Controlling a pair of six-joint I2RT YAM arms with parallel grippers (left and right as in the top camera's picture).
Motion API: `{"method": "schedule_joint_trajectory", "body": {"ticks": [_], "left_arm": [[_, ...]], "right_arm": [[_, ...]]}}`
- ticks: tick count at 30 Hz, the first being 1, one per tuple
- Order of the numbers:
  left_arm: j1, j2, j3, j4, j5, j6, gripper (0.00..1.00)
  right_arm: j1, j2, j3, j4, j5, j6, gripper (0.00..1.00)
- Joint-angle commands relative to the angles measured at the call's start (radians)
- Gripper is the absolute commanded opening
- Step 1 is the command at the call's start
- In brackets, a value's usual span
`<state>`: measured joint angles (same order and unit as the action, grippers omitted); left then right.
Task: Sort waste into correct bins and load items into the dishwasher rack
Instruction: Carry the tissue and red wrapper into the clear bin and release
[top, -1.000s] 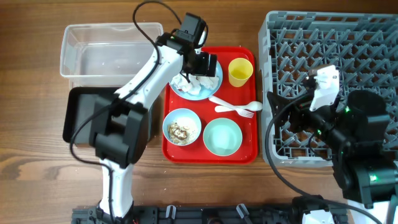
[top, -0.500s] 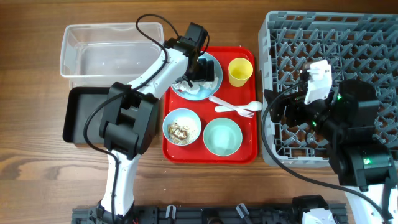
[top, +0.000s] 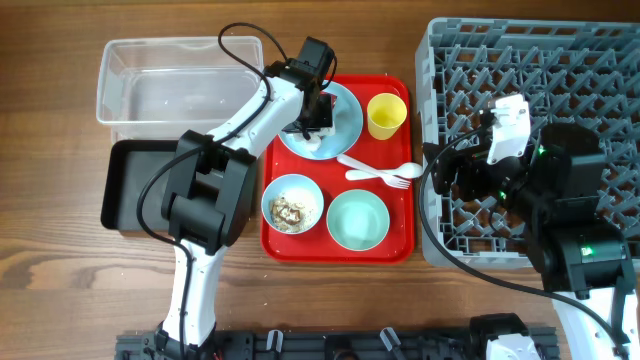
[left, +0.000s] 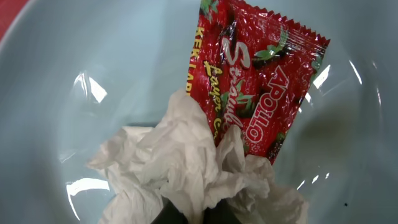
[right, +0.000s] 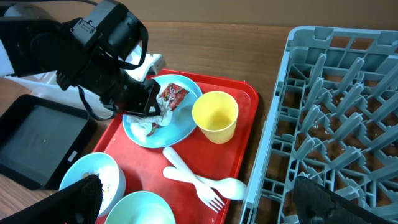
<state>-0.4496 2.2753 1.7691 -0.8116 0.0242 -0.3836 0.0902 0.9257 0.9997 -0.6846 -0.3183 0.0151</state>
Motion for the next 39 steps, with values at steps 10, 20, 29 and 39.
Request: {"method": "schedule_joint_trajectory", "body": {"ticks": [10,20,29,39], "left_arm": [[0.052,-0.249,0.124,-0.123,0.015,-0.007,0.04],[0.251,-0.382,0.123,-0.159,0.006,-0.006,0.04],[0.413,-0.288,0.071,-0.177,0.000,-0.005,0.04],[0.426,-0.207,0.063,-0.168,0.000,0.040,0.89]], "right_arm": [[0.004,0.002,0.023,0.002,-0.019,0.014,1.00],[0.004,0.002,0.023,-0.003,-0.019,0.014,1.00],[0.004,0.002,0.023,-0.013,-0.020,0.014,1.00],[0.004,0.002,0.023,-0.017,-0.020,0.014,1.00]]}}
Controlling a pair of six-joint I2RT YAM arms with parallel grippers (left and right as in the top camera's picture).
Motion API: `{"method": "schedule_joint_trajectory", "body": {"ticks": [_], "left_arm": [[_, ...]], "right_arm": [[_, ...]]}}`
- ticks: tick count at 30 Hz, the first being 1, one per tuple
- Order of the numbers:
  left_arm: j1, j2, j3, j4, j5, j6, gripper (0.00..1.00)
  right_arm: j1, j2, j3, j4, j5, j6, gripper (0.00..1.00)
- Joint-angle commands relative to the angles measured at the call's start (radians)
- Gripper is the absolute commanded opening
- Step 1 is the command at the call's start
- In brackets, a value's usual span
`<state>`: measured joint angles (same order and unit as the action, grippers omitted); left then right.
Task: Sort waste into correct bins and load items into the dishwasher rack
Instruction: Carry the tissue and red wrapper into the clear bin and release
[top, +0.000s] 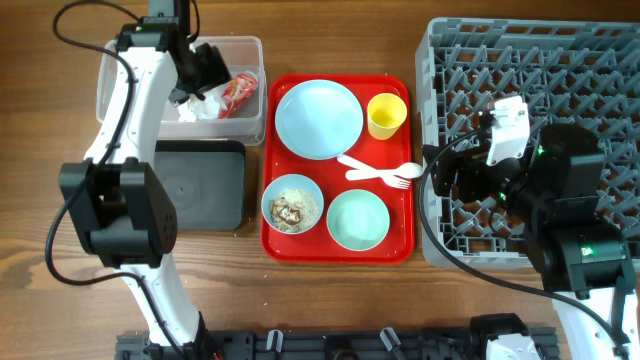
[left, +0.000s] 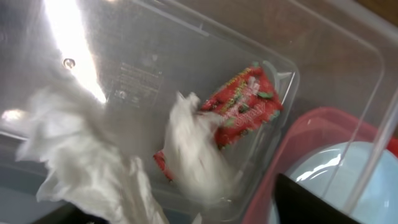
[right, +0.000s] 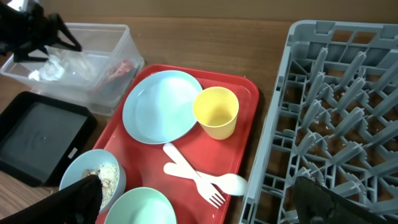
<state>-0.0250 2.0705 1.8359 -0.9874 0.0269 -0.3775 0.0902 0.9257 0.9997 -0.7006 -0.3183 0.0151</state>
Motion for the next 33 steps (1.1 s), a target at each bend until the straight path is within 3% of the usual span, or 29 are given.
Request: {"method": "schedule_joint_trajectory", "body": {"ticks": [1,8,16,22,29,33], "left_arm": [[0.002,-0.005,-0.002,0.010,-0.003,0.034,0.93],[-0.001,-0.034,0.018,-0.001,-0.002,0.075,1.00],[-0.007,-0.076,0.018,-0.005,0.059,0.354,1.00],[-0.006,-0.078,0.018,-0.010,-0.148,0.383,0.95],[-0.015,-0.078,0.018,-0.042,-0.182,0.710,0.97],[-0.022,-0.079,0.018,-0.045,-0.126,0.619,0.98]], "right_arm": [[0.004,0.002,0.023,0.000,-0.019,0.014,1.00],[0.004,0.002,0.023,-0.001,-0.019,0.014,1.00],[0.004,0.002,0.023,-0.001,-0.020,0.014,1.00],[0.004,0.002,0.023,-0.005,-0.020,0.014,1.00],[0.004,0.002,0.023,-0.005,-0.020,0.014,1.00],[0.004,0.002,0.023,-0.009,-0.020,0.014,1.00]]}}
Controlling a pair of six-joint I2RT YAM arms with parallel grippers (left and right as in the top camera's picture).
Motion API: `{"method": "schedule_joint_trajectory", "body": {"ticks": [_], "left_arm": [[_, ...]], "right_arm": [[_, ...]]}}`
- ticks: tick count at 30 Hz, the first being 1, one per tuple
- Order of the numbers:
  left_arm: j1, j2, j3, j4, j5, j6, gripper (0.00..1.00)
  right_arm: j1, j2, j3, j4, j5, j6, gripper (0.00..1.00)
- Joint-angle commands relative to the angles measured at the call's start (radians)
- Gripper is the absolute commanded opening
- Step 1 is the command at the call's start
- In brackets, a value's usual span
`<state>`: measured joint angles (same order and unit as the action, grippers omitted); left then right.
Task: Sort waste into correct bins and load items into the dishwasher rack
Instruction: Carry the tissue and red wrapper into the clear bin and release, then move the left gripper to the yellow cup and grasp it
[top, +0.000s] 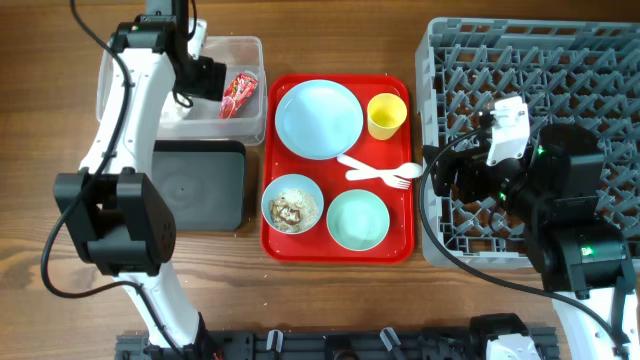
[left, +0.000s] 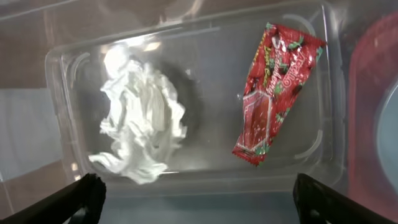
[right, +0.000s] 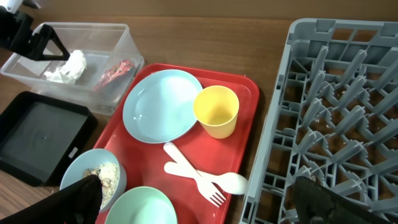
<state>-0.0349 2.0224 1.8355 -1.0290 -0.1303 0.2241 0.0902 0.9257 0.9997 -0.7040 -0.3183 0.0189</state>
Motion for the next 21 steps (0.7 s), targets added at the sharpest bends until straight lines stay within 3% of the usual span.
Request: {"method": "schedule_joint_trajectory", "body": {"ticks": [1,6,9,15,21], "left_arm": [[-0.014,-0.031,0.019,-0.009,0.064,-0.016,0.97],[-0.041,-0.056,0.019,-0.043,0.236,-0.149,0.87],[-0.069,-0.088,0.019,-0.069,0.330,-0.167,0.81],[-0.148,-0.126,0.019,-0.077,0.452,-0.228,0.80],[-0.254,-0.109,0.014,-0.003,0.474,-0.378,0.79]], "right_arm": [[0.004,0.002,0.023,-0.005,-0.020,0.010,1.00],[0.004,0.002,0.023,-0.009,-0.019,0.011,1.00],[0.004,0.002,0.023,-0.015,-0.019,0.011,1.00],[0.004,0.002,0.023,-0.015,-0.020,0.010,1.00],[0.004,0.002,0.023,-0.016,-0.020,0.011,1.00]]}}
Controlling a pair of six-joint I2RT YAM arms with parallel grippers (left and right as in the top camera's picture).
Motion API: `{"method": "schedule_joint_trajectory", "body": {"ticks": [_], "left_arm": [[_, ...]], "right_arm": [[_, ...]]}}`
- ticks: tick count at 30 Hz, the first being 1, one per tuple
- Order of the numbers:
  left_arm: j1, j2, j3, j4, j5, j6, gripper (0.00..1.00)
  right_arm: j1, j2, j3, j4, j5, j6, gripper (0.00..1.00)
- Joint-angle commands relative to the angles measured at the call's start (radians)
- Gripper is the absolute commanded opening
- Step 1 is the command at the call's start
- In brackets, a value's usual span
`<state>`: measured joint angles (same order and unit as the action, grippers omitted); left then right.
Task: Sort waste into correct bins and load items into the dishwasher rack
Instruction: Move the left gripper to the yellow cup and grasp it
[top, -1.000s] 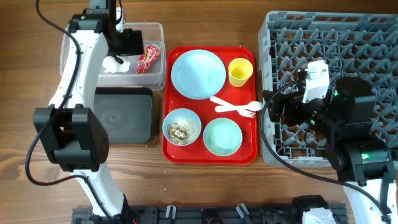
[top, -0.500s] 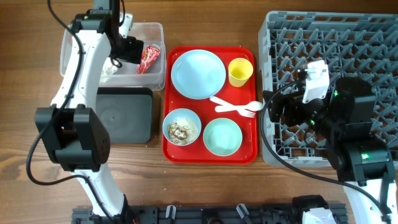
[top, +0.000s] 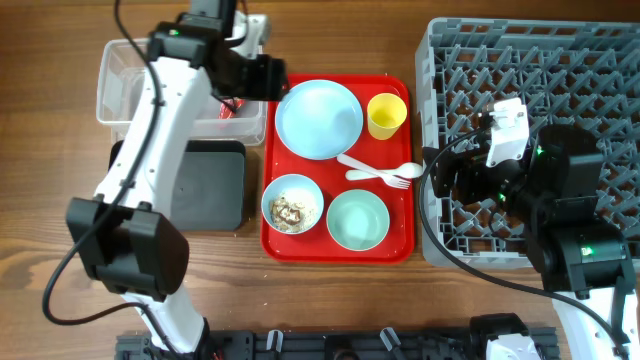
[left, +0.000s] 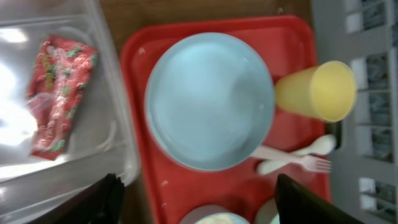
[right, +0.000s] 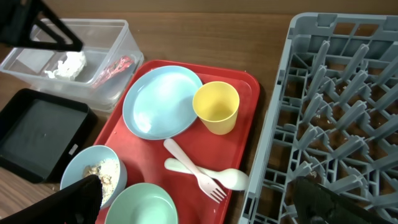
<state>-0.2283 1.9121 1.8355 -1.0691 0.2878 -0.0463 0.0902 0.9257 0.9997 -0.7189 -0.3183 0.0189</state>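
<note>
My left gripper (top: 265, 80) hangs open and empty over the left edge of the red tray (top: 400, 245), between the clear bin (top: 125, 70) and the light blue plate (left: 211, 99). The plate is bare. In the clear bin lie a red snack wrapper (left: 59, 93) and a crumpled white tissue (right: 68, 64). On the tray also stand a yellow cup (left: 317, 90), a white fork and spoon (right: 205, 174), a bowl with food scraps (top: 292, 203) and an empty green bowl (top: 357, 218). My right gripper (top: 452, 175) is open over the left edge of the grey dishwasher rack (top: 560, 70).
A black bin (top: 200, 190) sits in front of the clear bin, left of the tray. The rack fills the right side of the wooden table, its prongs standing up. My left arm reaches across the clear bin in the overhead view.
My left gripper has moved right, from above the clear bin to the tray's left edge beside the plate. It stays open and empty. The right arm has not moved.
First my left gripper was down at the tissue and red wrapper on the blue plate. Then both were at the clear bin with the gripper over it and the plate bare. Then they lay in the bin under the open gripper, which is now over the tray.
</note>
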Motion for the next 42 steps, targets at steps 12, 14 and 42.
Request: {"method": "schedule_joint_trajectory", "body": {"ticks": [12,14,42], "left_arm": [[-0.265,0.150,0.014,0.311,0.040,-0.253,0.79],[-0.272,0.182,0.014,0.330,0.041,-0.272,0.79],[-0.320,0.348,0.014,0.374,0.044,-0.283,0.26]], "right_arm": [[0.004,0.002,0.023,-0.063,-0.020,0.011,1.00],[0.004,0.002,0.023,-0.064,-0.020,0.011,1.00],[0.004,0.002,0.023,-0.080,-0.019,0.010,1.00]]}}
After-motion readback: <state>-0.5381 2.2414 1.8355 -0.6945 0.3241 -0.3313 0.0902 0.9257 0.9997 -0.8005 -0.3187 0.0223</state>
